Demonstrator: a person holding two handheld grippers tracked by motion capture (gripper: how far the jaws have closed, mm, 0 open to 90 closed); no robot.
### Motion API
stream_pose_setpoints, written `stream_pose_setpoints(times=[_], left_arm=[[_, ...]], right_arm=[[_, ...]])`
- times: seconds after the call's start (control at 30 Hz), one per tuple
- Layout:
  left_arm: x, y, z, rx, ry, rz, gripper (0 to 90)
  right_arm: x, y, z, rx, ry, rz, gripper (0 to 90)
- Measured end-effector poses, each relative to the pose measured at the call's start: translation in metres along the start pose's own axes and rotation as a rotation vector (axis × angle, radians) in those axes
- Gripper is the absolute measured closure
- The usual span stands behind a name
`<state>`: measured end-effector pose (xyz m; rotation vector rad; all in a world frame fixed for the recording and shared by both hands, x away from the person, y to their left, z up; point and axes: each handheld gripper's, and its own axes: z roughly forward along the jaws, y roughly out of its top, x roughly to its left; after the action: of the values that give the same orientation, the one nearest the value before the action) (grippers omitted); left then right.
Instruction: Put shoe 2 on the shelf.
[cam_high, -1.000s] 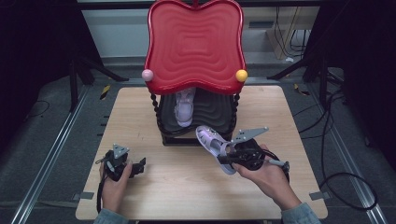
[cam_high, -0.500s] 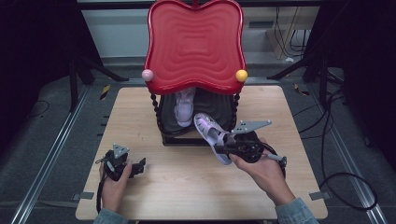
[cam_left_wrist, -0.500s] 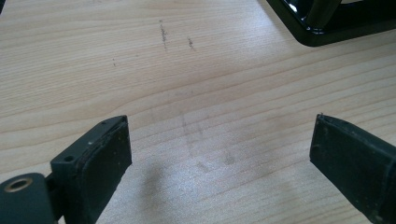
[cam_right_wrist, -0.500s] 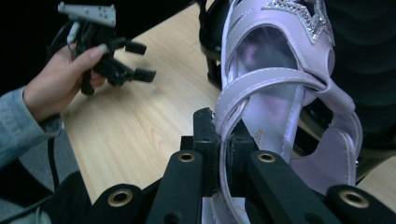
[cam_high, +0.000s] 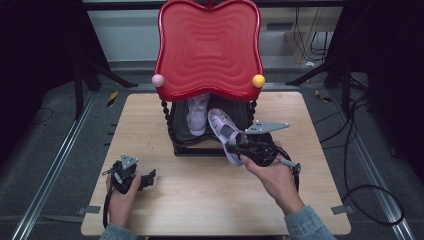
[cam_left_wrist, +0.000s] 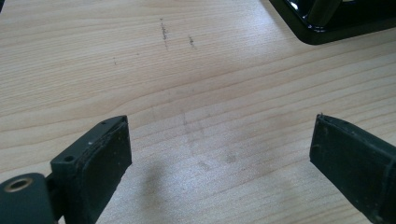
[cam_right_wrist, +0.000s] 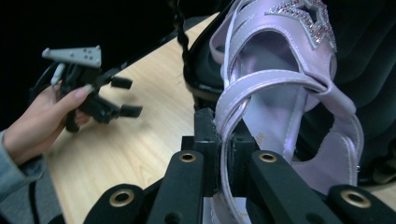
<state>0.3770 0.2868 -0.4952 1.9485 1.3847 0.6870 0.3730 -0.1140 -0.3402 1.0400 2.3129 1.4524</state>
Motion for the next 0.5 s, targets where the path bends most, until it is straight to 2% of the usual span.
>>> stream_pose_setpoints(times=[0.17,0.23,0.4,0.47,0.5], left_arm=[[0.0,0.0,0.0,-0.001,0.0,0.0,5.0],[0.0,0.0,0.0,0.0,0.0,-0.001,5.0],[0.0,0.0,0.0,0.005,-0.002,0.001,5.1],[-0.001,0.0,0.0,0.004,-0.003,0.001,5.1],[-0.001,0.0,0.0,0.004,-0.003,0.001,5.1]], right_arm=[[0.002,0.004,0.006,-0.029,-0.04,0.02,86.4],[0.002,0.006,0.01,-0.054,-0.072,0.044,86.4],[0.005,0.008,0.018,-0.083,-0.106,0.06,86.4],[0.007,0.011,0.026,-0.108,-0.143,0.065,86.4],[0.007,0.011,0.026,-0.108,-0.143,0.065,86.4]])
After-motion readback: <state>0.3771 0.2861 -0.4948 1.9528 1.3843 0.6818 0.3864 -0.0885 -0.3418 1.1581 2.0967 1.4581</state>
